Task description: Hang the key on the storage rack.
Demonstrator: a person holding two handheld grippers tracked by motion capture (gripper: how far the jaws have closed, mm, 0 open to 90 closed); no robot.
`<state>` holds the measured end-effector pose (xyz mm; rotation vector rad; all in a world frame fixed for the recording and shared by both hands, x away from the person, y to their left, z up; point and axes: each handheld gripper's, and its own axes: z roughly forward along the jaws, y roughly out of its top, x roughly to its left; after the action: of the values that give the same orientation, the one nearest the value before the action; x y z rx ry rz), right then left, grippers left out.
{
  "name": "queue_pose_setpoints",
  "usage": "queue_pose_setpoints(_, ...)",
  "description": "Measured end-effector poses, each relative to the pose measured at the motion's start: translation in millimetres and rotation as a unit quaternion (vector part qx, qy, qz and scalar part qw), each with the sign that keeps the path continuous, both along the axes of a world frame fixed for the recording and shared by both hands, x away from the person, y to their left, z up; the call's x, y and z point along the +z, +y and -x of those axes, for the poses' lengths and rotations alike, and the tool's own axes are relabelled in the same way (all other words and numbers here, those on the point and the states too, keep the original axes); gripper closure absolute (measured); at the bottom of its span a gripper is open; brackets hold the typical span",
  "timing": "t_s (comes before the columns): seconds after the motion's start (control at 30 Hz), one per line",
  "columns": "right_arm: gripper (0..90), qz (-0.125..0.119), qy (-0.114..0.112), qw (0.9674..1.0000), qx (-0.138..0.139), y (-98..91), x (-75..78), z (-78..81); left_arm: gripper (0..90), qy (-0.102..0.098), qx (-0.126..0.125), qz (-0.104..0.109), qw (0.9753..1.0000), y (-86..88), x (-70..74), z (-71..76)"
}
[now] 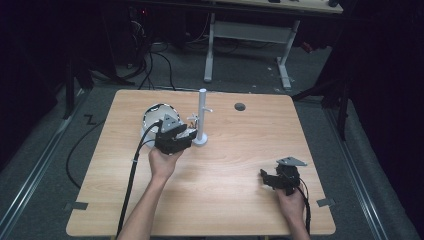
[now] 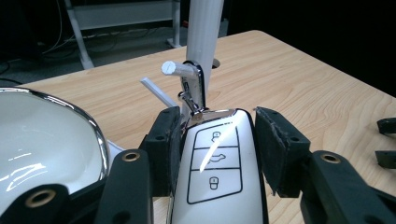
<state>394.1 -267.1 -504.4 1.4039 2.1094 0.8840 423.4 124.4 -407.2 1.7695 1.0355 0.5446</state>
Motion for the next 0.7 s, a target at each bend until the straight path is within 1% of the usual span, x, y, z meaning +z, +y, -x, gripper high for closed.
queue_pose_setpoints(0.3,20.3,0.0,0.0,1.0,0.0,0.0,0.0,0.0,52.5,0.012,0.004,-0.006,0.9999,-3.6,-8.3,-7.4)
queue_pose_setpoints(0.7,20.4,0.001,-0.001,1.0,0.001,-0.1,0.0,-0.1,52.3,0.027,0.009,-0.033,0.999,-9.0,-19.6,-14.2)
